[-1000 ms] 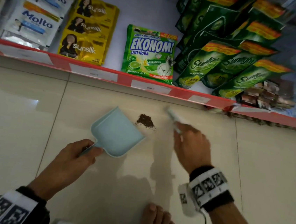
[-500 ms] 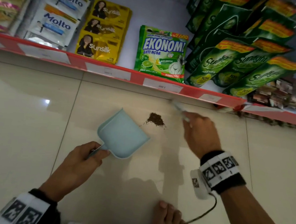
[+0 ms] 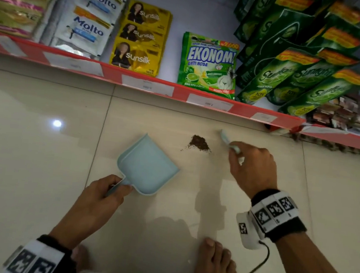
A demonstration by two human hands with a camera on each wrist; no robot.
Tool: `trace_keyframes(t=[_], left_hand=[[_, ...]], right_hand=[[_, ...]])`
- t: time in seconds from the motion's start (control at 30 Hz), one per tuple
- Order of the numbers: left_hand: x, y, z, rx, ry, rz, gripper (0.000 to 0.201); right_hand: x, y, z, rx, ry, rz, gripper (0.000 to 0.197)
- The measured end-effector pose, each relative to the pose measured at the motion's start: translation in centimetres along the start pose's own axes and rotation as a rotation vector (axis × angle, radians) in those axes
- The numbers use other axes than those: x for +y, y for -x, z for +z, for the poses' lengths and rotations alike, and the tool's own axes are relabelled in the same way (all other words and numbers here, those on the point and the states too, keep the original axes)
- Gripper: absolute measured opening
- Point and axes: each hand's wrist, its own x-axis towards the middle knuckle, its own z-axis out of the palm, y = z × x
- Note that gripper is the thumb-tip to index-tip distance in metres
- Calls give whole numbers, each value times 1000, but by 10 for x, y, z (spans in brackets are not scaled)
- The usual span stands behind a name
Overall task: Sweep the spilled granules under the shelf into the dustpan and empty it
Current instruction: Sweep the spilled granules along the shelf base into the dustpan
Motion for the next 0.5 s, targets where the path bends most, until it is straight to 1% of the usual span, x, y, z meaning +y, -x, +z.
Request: trace_keyframes(t=[0.03, 0.07, 0.1, 0.2, 0.27, 0.37, 0.4, 0.43, 0.5], left_hand=[[-2, 1, -1, 16, -17, 27, 27], [-6, 1, 1, 21, -23, 18, 28], [-10, 3, 0, 21, -36, 36, 30], [-8, 8, -4, 56, -11, 49, 35], [-7, 11, -3, 45, -5, 79, 37], [-9, 9, -5, 33, -13, 54, 35], [-10, 8, -4, 34, -27, 47, 33], [-10, 7, -3, 34, -35, 41, 32], [-11, 6, -1, 40, -59, 38, 33]], right_hand=[[-9, 7, 4, 12, -27, -52, 16], [-17, 14, 7, 18, -39, -90, 14], [-24, 19, 8, 24, -39, -106, 13], [-27, 14, 3, 111, -34, -91, 11], [-23, 3, -7, 190, -58, -84, 7], [-27, -14, -13, 243, -187, -55, 9], [-32, -18, -11, 235, -277, -31, 9], [-40, -22, -7, 197, -390, 1, 9], [-55, -25, 7, 59, -597, 55, 12]])
